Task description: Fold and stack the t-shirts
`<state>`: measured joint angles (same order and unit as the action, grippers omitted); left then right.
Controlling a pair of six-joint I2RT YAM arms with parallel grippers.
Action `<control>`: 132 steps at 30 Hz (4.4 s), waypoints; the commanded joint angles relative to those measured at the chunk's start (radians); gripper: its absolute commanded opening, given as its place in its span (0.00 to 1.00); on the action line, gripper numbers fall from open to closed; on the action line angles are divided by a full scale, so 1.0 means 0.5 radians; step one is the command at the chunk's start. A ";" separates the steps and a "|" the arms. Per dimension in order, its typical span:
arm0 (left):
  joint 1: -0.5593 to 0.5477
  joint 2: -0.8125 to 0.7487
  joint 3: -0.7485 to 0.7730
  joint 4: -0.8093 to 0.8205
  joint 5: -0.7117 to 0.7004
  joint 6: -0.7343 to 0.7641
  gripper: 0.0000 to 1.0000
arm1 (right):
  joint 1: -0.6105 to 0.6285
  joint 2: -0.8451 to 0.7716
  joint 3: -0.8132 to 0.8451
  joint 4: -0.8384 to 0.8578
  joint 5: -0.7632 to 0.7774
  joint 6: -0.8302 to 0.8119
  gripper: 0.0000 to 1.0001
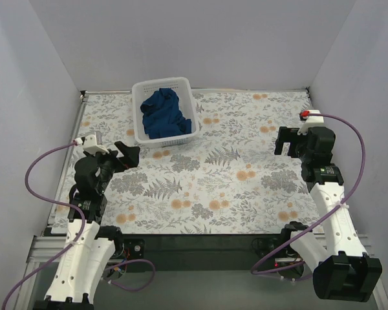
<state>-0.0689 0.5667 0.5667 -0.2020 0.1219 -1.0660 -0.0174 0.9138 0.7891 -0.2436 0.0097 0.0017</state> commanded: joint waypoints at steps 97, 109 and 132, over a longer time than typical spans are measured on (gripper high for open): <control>-0.884 2.971 2.664 -0.673 -0.473 0.178 0.84 | -0.281 -0.030 -0.293 0.055 -1.446 -0.875 0.98; -0.887 3.741 3.509 -0.964 -0.826 0.162 0.60 | -0.284 0.016 -0.293 0.055 -1.452 -0.872 0.98; -0.255 2.818 1.947 -0.449 -1.020 0.754 0.00 | -0.284 -0.018 -0.293 0.055 -1.492 -0.856 0.98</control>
<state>-0.1879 2.0407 1.5490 -0.4995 -0.4549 -0.7742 -0.1562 0.9222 0.6430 -0.2512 -0.7120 -0.4286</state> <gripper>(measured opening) 0.165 0.984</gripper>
